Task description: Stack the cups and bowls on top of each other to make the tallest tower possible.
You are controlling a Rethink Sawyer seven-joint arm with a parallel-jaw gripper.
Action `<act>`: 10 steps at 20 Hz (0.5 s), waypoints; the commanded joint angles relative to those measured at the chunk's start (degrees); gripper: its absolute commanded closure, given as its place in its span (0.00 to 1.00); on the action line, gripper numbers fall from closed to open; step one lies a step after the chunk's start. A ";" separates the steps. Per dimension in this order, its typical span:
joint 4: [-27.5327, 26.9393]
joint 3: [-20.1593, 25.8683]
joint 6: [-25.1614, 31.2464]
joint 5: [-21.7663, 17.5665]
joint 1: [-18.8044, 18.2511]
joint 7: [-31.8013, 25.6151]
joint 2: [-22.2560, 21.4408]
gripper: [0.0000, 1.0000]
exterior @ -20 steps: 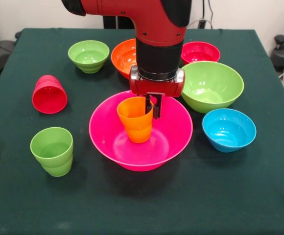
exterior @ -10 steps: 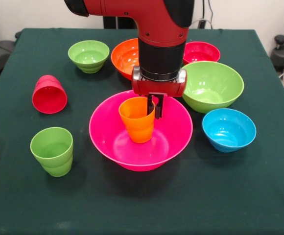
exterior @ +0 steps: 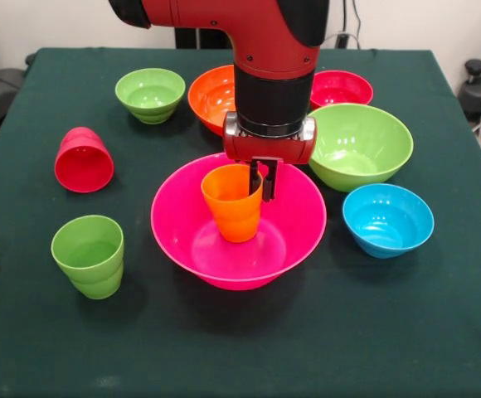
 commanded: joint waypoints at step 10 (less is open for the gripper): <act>-1.43 2.29 0.95 -5.34 0.48 -5.91 2.09 0.00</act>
